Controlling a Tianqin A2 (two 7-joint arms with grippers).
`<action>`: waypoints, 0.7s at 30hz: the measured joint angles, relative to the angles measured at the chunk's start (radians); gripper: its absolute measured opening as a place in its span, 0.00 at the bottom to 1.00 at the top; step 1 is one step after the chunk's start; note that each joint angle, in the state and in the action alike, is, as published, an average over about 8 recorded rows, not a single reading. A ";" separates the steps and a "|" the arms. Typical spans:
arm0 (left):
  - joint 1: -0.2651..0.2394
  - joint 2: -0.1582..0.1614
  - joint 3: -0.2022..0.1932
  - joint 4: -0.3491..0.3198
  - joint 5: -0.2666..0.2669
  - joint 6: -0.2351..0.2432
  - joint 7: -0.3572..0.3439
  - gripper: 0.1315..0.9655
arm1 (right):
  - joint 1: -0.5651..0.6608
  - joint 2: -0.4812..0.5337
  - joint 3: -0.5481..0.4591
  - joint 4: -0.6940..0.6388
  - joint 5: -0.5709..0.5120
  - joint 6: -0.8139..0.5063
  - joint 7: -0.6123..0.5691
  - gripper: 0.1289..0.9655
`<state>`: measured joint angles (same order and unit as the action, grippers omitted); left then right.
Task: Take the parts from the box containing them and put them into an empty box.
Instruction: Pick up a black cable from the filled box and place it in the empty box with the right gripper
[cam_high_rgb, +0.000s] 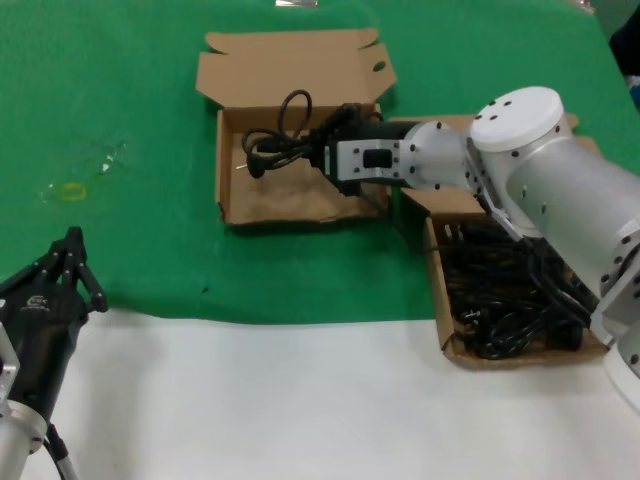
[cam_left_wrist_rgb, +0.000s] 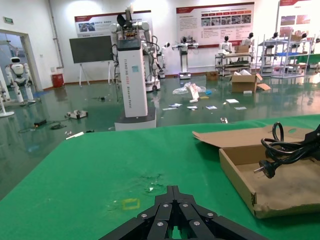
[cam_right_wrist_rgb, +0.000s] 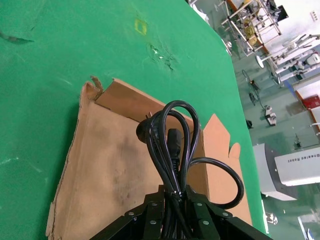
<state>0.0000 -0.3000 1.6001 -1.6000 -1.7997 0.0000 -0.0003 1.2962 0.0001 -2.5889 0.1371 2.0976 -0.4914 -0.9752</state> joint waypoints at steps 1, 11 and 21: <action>0.000 0.000 0.000 0.000 0.000 0.000 0.000 0.01 | -0.001 0.000 -0.013 0.001 0.017 0.003 -0.003 0.11; 0.000 0.000 0.000 0.000 0.000 0.000 0.000 0.01 | -0.005 0.000 -0.100 0.003 0.132 0.020 -0.034 0.14; 0.000 0.000 0.000 0.000 0.000 0.000 0.000 0.01 | -0.007 0.000 -0.103 -0.013 0.165 0.019 -0.061 0.28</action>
<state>0.0000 -0.3000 1.6000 -1.6000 -1.7997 0.0000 -0.0003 1.2888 0.0000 -2.6920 0.1236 2.2625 -0.4727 -1.0359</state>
